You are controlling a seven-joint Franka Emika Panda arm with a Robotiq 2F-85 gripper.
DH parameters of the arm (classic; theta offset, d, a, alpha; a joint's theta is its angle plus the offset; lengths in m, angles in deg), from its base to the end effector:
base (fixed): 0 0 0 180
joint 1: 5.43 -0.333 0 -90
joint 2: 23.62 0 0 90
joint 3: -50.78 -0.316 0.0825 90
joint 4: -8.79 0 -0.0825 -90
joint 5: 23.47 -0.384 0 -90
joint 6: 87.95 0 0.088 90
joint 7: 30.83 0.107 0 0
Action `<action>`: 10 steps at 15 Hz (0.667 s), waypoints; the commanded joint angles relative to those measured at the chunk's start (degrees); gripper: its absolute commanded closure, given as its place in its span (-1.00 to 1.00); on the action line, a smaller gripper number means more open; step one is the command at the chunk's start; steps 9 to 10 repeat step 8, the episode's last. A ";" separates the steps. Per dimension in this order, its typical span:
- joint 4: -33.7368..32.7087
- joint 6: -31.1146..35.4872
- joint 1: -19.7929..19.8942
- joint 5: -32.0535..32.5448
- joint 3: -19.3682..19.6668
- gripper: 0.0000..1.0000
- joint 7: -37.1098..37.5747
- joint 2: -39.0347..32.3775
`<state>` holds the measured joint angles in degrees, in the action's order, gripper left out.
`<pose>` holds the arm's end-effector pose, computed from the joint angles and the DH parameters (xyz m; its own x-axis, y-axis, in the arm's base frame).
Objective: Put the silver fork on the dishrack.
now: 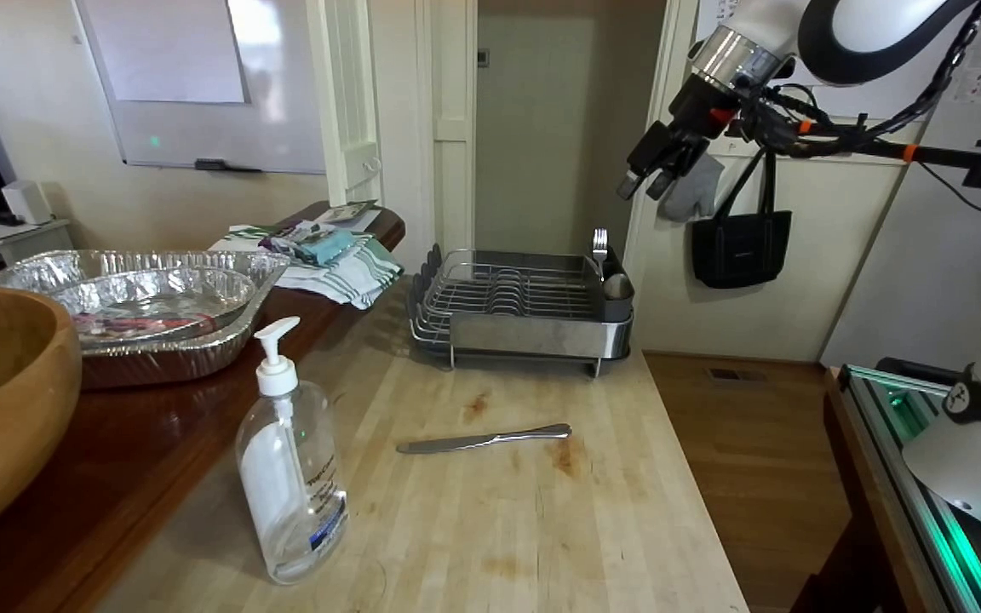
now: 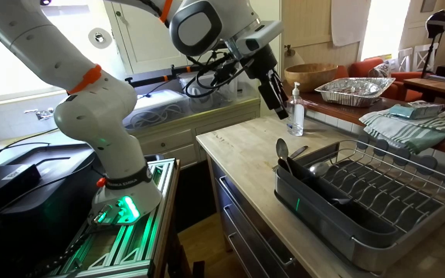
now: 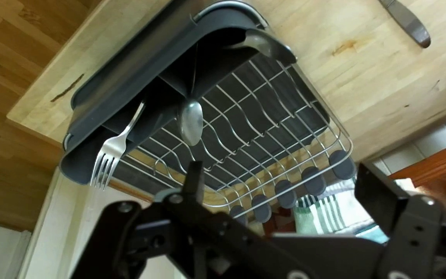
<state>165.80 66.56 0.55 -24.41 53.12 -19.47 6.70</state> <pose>0.3925 -0.0577 0.4304 0.8261 -0.3391 0.4501 -0.3177 -0.9399 -0.1249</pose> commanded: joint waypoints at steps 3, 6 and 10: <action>0.60 -1.13 -0.28 -2.31 -0.10 -1.00 -0.20 2.03; -0.09 -0.25 0.49 -1.25 -0.58 -1.00 -0.32 0.89; -0.09 -0.25 0.48 -1.25 -0.59 -1.00 -0.33 0.89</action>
